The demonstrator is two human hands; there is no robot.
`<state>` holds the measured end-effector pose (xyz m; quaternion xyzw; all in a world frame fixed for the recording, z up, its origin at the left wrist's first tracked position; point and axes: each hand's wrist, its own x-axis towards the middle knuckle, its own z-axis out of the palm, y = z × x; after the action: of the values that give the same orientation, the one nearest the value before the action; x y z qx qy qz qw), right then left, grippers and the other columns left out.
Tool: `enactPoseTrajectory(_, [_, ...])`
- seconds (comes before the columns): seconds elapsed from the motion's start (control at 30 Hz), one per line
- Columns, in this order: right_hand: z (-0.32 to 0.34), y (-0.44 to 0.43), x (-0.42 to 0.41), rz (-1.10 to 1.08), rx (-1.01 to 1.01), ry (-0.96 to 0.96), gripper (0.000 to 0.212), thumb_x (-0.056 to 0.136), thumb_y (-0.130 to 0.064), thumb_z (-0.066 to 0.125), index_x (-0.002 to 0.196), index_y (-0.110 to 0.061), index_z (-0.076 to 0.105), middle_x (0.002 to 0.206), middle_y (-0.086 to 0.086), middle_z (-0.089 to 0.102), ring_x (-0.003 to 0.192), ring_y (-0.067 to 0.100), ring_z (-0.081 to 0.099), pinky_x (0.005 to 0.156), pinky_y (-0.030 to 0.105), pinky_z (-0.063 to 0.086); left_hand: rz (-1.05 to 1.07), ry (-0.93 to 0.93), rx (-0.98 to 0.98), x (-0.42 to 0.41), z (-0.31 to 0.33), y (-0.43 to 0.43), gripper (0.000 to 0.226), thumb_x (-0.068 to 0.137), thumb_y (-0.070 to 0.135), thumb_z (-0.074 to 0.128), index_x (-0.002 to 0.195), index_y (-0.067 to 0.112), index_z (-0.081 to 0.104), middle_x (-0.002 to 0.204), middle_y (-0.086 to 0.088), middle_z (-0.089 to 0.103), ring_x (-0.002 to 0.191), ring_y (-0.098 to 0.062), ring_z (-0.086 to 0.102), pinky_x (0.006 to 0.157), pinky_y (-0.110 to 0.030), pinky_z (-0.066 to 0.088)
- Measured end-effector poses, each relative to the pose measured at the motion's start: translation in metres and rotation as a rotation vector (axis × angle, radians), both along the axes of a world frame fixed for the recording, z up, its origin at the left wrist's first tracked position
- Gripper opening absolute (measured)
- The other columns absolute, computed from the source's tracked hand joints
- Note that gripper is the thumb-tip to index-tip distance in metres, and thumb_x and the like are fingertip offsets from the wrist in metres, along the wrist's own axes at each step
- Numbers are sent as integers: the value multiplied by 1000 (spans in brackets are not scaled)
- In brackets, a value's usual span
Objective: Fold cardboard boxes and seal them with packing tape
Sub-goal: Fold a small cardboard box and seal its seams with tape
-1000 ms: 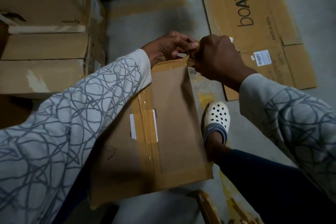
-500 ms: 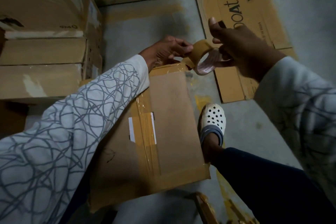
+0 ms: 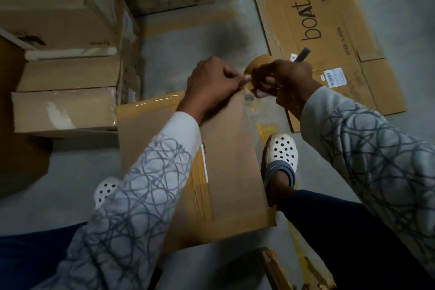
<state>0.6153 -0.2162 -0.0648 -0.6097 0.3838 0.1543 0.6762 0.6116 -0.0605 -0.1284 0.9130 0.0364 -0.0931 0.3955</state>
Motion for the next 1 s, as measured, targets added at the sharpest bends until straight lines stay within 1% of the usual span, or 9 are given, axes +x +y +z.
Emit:
enactPoseTrajectory(0.07, [-4,-5,0,25,-92,-37,36,79,11,72,99,-7,48,97,20,64,61,23,73,45,35,57,70,-51,119,-12,-3,-3,28,81,59,72,94,37,81,97,10,78,91,-17,70,82,-34,56])
enactPoseTrajectory(0.2, [-13,-27,-1,137,-600,-134,44,74,-15,81,84,-34,42,115,3,53,115,30,58,93,45,56,94,-37,160,-17,-3,2,29,78,57,62,90,37,80,103,10,77,98,-21,68,86,-33,51])
enactPoseTrajectory(0.33, [-5,-39,-6,164,-555,-123,45,79,-16,82,82,-33,40,114,2,51,114,26,56,93,44,57,21,-15,405,-19,2,-18,34,88,46,51,92,22,75,107,-10,72,101,-35,64,79,-36,40])
enactPoseTrajectory(0.47, [-14,-33,-8,199,-428,-110,48,55,-21,85,83,-28,47,114,12,61,104,33,64,89,51,58,-60,83,544,-22,8,-36,14,91,24,49,90,20,62,110,-13,69,95,-34,60,83,-39,37])
enactPoseTrajectory(0.53, [-19,-27,-3,173,-344,-145,52,41,-25,78,82,-27,47,108,16,65,96,34,67,81,51,59,-85,117,509,-20,11,-33,19,98,26,42,99,20,61,118,-12,67,105,-34,60,92,-43,37])
enactPoseTrajectory(0.6, [-1,-11,-8,143,-296,-213,39,53,-18,71,81,-26,46,105,21,68,89,33,70,74,51,62,-105,157,313,-20,20,-20,35,106,32,33,125,20,60,131,-11,62,119,-34,57,101,-46,35])
enactPoseTrajectory(0.7, [33,10,-22,103,-258,-292,38,70,-1,72,76,-22,42,86,14,64,77,31,68,60,54,60,252,-58,33,-35,34,27,37,106,39,42,131,21,63,135,-7,63,126,-28,54,109,-44,38])
enactPoseTrajectory(0.83, [35,21,-28,97,-168,-292,40,75,0,78,81,-21,45,87,5,67,80,21,72,69,50,63,797,79,243,-96,14,115,49,100,51,46,135,18,58,141,-14,54,131,-36,47,111,-49,37])
enactPoseTrajectory(1.0, [31,41,-37,81,-61,-265,45,68,-4,83,86,-19,44,99,22,68,82,28,72,71,44,63,706,112,52,-110,-11,128,42,105,44,41,129,17,63,138,-14,60,126,-37,55,105,-42,44])
